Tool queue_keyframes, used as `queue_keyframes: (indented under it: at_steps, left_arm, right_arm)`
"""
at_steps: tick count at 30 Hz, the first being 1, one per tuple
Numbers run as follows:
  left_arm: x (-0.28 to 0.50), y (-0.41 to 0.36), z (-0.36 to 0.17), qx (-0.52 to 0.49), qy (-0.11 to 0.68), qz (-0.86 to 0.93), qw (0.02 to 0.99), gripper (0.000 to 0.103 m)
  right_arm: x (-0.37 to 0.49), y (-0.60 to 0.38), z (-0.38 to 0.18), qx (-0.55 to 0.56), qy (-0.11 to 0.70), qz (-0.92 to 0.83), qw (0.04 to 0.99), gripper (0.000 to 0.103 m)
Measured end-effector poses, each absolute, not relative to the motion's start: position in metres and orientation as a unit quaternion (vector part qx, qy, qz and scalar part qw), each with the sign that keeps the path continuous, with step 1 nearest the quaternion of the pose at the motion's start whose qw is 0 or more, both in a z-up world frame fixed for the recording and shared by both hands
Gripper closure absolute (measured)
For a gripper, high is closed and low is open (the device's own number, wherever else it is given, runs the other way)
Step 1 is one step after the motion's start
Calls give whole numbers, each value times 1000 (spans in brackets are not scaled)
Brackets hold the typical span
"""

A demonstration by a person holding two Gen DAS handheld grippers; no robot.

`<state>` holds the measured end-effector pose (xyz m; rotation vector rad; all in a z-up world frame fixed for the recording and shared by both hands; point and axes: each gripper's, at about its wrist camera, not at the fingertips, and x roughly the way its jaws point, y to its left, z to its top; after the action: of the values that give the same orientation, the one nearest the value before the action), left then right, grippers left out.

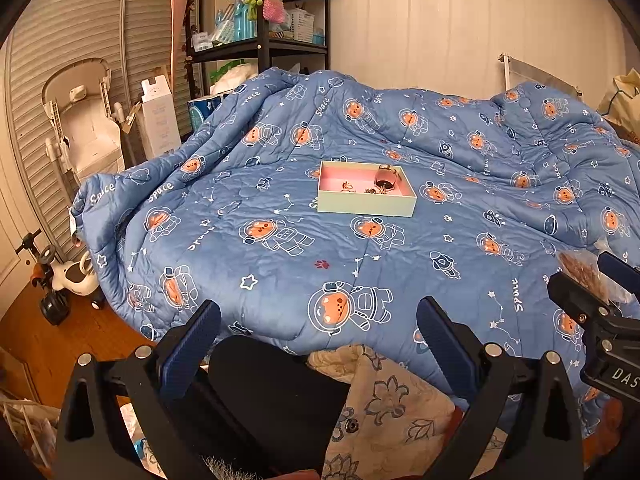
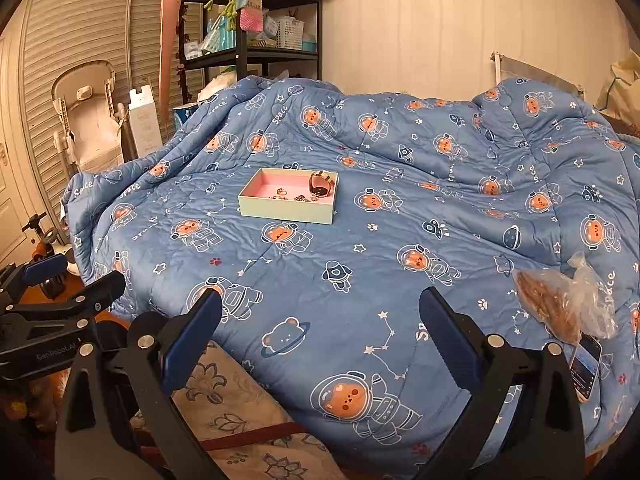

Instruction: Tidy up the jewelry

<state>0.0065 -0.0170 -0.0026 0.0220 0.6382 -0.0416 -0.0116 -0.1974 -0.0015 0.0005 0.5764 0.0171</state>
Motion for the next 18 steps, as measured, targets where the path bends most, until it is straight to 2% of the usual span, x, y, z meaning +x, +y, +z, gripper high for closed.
queue_keyframes:
  at_steps: [18]
  left_arm:
    - [7, -15, -2, 9, 313, -15, 949, 7]
  right_arm:
    - [-11, -201, 0, 0, 283, 5, 959, 6]
